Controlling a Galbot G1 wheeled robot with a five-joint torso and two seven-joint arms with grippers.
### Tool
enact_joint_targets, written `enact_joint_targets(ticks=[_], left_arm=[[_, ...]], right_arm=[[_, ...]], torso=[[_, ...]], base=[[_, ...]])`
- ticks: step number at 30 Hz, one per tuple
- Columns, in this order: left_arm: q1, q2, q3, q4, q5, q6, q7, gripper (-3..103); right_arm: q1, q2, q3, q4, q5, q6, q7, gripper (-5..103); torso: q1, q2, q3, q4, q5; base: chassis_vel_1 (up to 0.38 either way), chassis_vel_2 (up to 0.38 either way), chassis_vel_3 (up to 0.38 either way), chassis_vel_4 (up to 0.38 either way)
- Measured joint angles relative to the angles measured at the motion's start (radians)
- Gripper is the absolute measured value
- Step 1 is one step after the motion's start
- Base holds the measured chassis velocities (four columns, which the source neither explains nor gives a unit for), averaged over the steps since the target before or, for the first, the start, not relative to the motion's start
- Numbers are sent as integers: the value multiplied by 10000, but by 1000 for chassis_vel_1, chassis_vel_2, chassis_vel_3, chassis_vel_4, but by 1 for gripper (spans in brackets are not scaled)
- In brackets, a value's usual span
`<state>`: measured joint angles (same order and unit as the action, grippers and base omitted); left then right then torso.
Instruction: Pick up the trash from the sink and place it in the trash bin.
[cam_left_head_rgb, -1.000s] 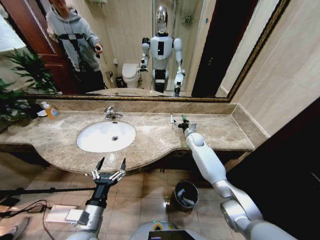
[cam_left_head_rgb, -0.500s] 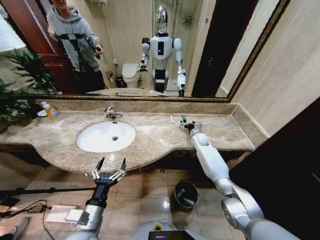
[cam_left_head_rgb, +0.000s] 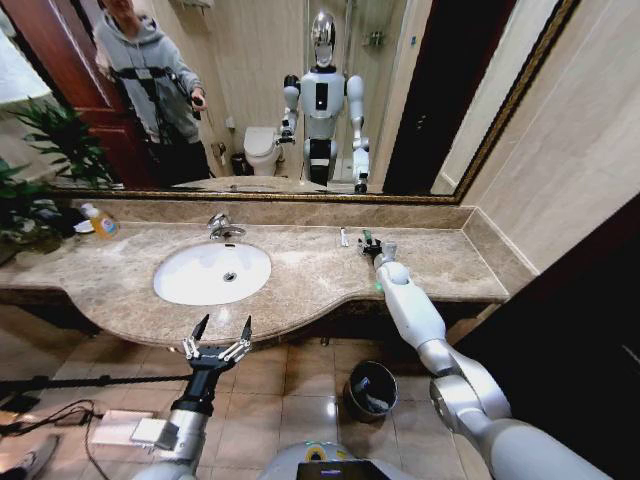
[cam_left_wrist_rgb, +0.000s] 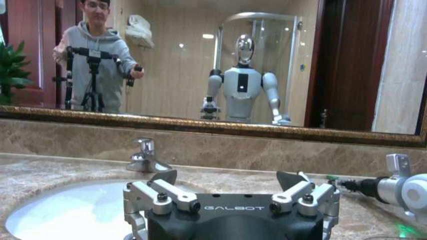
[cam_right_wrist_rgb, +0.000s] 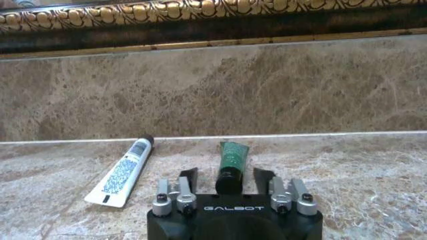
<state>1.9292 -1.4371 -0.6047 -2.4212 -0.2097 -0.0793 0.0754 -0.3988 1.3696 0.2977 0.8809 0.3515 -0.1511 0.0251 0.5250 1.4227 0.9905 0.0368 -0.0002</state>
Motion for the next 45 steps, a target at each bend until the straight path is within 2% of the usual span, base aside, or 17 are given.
enact_joint_targets(ticks=[2,4,6,9,10,18,24,26,28,29,32,34,35,36,41,44,45], left_arm=[[0,0,0,0,0,0,0,100],[0,0,0,0,0,0,0,100],[0,0,0,0,0,0,0,100],[0,0,0,0,0,0,0,100],[0,0,0,0,0,0,0,100],[0,0,0,0,0,0,0,100],[0,0,0,1,0,0,1,100],[1,0,0,0,0,0,1,100],[1,0,0,0,0,0,-1,100],[1,0,0,0,0,0,-1,100],[0,-2,0,0,0,0,1,100],[1,3,0,0,0,0,2,100],[0,-1,0,0,0,0,-1,100],[0,1,0,0,0,0,-1,100],[0,0,0,0,0,0,0,100],[0,0,0,0,0,0,0,100],[0,0,0,0,0,0,0,100]], right_arm=[[-69,7,-1,53,0,2,3,44],[-79,11,0,64,1,1,6,44],[-108,11,-1,109,1,-7,17,33],[-133,5,-5,171,6,-29,30,28],[-204,-18,-27,346,74,-134,62,21],[-424,-67,-51,848,132,-322,161,21],[-1422,-760,-128,3151,575,-940,309,21],[-1539,-840,-127,3414,636,-986,336,21],[-2333,-1291,-48,4891,928,-1007,617,21],[-2333,-1291,-48,4891,928,-1007,617,21],[-3596,-1659,229,6616,1097,-568,645,21],[-3796,-1703,283,6840,1125,-533,623,21],[-4867,-1897,547,7892,1185,-391,545,21],[-5290,-1948,648,8314,1188,-339,529,21],[-6808,-1999,1159,9944,1153,-168,500,21],[-8848,-1753,2106,11476,775,46,236,21],[-8848,-1753,2106,11476,775,46,236,21]], torso=[[0,0,-1,-1,0],[0,0,-1,-1,0],[0,0,-1,-1,0],[0,0,0,0,2],[0,0,0,0,3],[1,-1,2,2,5],[1,0,1,0,4],[1,0,1,0,3],[0,0,0,0,2],[0,0,0,0,2],[0,0,0,3,2],[0,0,0,2,3],[0,0,0,0,4],[0,0,0,-4,5],[-1,1,-1,1,3],[-1,0,-1,0,4],[-1,0,-1,0,4]], base=[[0,0,0,0],[0,0,0,0],[0,0,0,0],[0,0,0,0],[0,0,0,0],[0,0,0,0],[0,0,0,0],[0,0,0,0],[0,0,0,0],[0,0,0,0],[0,0,0,0],[0,0,0,0],[0,0,0,0],[0,0,0,0],[0,0,0,0],[0,0,0,0],[0,0,0,0]])
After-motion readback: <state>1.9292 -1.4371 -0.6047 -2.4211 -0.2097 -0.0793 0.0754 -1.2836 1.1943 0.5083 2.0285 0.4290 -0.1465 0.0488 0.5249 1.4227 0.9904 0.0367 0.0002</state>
